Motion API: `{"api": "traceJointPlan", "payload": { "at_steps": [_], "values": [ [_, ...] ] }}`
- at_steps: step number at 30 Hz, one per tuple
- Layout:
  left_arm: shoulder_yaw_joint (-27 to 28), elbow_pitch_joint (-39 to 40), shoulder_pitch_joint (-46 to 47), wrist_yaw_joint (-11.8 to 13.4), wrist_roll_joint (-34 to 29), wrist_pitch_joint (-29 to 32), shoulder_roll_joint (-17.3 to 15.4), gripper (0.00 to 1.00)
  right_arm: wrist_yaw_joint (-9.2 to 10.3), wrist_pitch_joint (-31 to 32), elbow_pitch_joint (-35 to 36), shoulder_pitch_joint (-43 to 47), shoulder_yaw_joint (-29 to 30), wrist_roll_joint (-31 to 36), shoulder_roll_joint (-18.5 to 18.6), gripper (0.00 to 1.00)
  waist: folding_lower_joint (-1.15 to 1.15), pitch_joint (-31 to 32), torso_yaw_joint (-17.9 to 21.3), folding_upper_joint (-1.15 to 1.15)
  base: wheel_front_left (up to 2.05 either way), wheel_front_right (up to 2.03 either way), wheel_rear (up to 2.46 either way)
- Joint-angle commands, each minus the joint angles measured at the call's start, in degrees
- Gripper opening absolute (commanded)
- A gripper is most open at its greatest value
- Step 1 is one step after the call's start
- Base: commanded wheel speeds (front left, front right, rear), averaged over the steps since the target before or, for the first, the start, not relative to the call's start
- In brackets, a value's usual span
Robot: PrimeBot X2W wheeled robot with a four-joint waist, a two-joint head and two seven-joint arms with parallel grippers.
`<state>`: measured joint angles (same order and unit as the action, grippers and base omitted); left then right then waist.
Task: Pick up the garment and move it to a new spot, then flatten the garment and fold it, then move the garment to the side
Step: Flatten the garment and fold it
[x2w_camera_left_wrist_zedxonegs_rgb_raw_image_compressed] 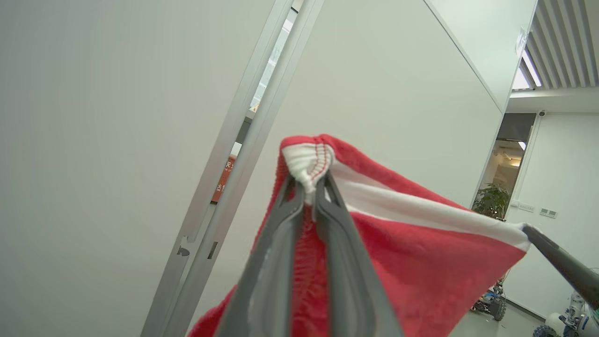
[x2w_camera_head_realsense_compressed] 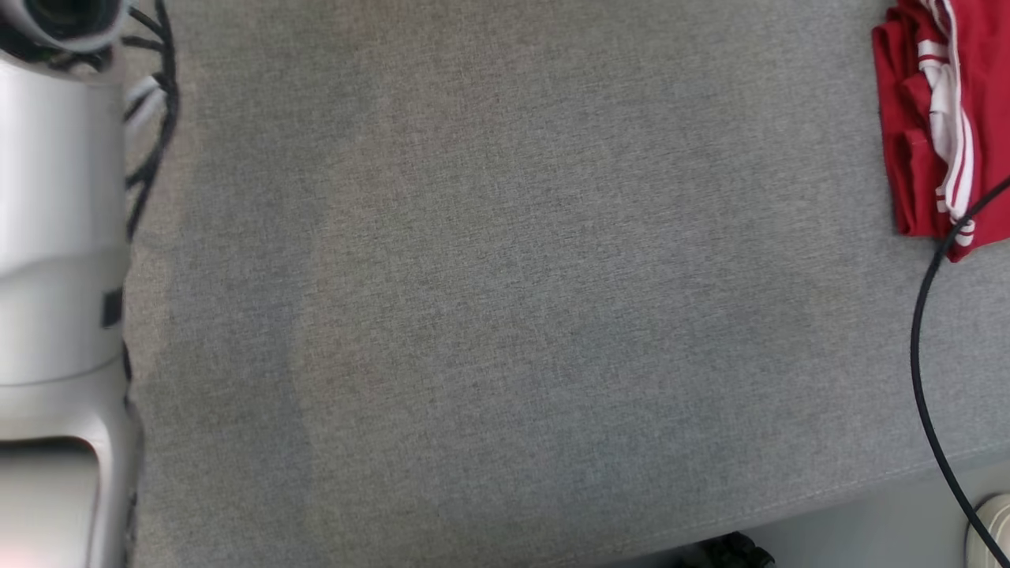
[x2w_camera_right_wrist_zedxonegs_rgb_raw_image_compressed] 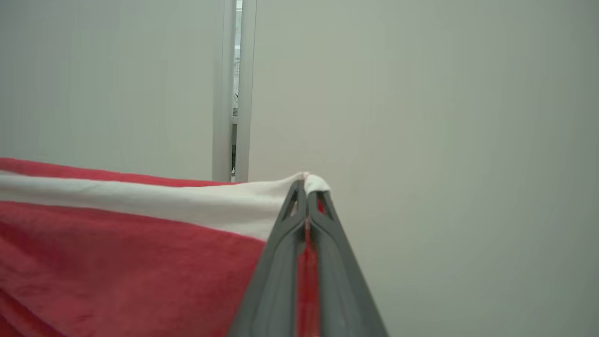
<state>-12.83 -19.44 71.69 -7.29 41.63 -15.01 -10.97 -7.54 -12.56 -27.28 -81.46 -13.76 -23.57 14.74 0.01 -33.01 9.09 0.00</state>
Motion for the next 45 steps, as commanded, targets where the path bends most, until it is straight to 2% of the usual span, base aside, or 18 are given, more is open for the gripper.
{"api": "traceJointPlan", "payload": {
  "at_steps": [1,6,12,18,20,24,28,34,40,43,45],
  "values": [
    [-0.8,0.8,-3.1,-0.2,-1.3,-0.1,0.8,0.0,0.1,0.0,0.5,2.9,-1.1,0.1,1.3,0.0,-0.01,-1.5,-1.2,0.0,0.0,0.0,0.0],
    [-6.8,3.2,-12.6,-0.3,-1.7,-0.2,1.8,0.0,0.1,2.9,4.4,14.1,-6.0,-2.6,5.6,0.0,-0.01,-0.3,-3.6,0.0,0.0,0.0,0.0],
    [-14.4,2.9,-25.7,-0.3,-0.2,-0.2,-0.6,0.0,0.1,11.1,11.9,32.8,-7.9,-6.6,9.7,0.0,-0.01,4.4,-5.2,0.0,0.0,0.0,0.0],
    [-21.4,1.3,-37.3,-0.3,2.9,-0.1,-4.8,0.0,0.09,23.1,21.6,51.2,-7.1,-9.4,11.7,0.0,-0.01,10.2,-5.6,0.0,0.0,0.0,0.0],
    [-22.3,0.9,-41.1,-0.3,4.0,-0.1,-6.2,0.0,0.1,29.7,24.7,57.5,-6.6,-9.7,12.7,0.0,-0.01,12.4,-5.3,0.0,0.0,0.0,0.0],
    [-22.4,1.3,-48.4,-0.1,5.5,-0.1,-7.7,0.0,0.07,39.4,30.2,66.0,-4.9,-10.2,11.8,0.0,-0.01,16.0,-4.5,0.0,0.0,0.0,0.0],
    [-23.8,2.6,-55.9,1.4,6.6,0.9,-8.8,0.0,0.07,49.8,35.2,75.4,-2.1,-10.4,10.5,0.0,-0.01,19.2,-4.5,0.0,0.0,0.0,0.0],
    [-25.9,6.5,-65.4,4.1,8.1,3.9,-11.2,0.0,0.06,59.6,41.9,86.9,4.5,-10.4,7.6,0.0,-0.01,22.1,-5.1,0.0,0.0,0.0,0.0],
    [-26.7,13.2,-70.9,6.3,9.7,6.2,-13.2,0.0,0.06,62.8,49.0,91.2,11.1,-8.1,4.8,0.0,-0.01,23.1,-6.1,0.0,0.0,0.0,0.0],
    [-26.5,16.0,-70.8,7.0,9.9,6.4,-13.1,0.0,0.07,60.3,50.6,88.3,12.4,-6.3,5.3,0.0,-0.01,23.2,-6.7,0.0,0.0,0.0,0.0],
    [-26.1,17.7,-68.1,6.9,9.9,6.8,-12.1,0.0,0.07,56.5,48.9,83.8,11.7,-5.1,6.4,0.0,-0.01,22.8,-7.1,0.0,0.0,0.0,0.0]
  ]
}}
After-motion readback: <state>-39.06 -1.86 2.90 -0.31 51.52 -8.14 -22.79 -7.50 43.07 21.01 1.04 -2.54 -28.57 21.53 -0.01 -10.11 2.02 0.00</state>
